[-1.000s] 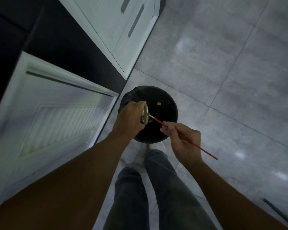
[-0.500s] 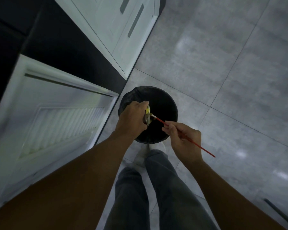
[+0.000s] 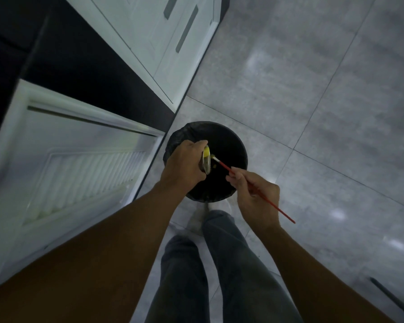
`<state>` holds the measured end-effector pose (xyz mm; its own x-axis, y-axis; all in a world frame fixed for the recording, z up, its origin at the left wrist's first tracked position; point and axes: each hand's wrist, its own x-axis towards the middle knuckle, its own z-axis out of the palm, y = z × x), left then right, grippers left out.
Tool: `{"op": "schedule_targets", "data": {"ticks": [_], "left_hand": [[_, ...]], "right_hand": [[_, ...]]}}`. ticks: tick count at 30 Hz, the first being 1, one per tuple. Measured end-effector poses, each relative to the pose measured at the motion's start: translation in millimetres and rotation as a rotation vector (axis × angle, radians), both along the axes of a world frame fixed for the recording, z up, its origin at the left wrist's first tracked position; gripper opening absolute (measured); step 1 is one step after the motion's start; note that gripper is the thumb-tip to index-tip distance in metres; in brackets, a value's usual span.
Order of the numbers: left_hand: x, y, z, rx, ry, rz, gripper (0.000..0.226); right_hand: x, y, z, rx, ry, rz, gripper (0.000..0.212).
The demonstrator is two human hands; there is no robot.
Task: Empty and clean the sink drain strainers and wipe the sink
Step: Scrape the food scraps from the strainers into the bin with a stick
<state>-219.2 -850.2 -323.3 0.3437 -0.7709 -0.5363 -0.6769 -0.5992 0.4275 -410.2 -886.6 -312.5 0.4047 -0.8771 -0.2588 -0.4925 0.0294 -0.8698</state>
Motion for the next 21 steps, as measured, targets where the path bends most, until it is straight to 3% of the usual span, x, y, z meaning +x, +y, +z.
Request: {"op": "schedule_targets", "data": {"ticks": [6, 12, 21], "left_hand": [[-2.8, 4.2, 0.4, 0.018, -0.010, -0.016, 0.090], [-9.1, 0.5, -0.6, 0.001, 0.003, -0.033, 0.087], [-1.6, 7.6, -4.3, 0.037, 0.034, -0.015, 0.089]], "right_hand": [[-8.0, -0.6, 2.1, -0.025, -0.068, 0.012, 0.022], [14.7, 0.8, -4.3, 0.142, -0.055, 0.058, 0.020], [1.0, 6.2, -3.7, 0.190, -0.090, 0.003, 0.024]]}}
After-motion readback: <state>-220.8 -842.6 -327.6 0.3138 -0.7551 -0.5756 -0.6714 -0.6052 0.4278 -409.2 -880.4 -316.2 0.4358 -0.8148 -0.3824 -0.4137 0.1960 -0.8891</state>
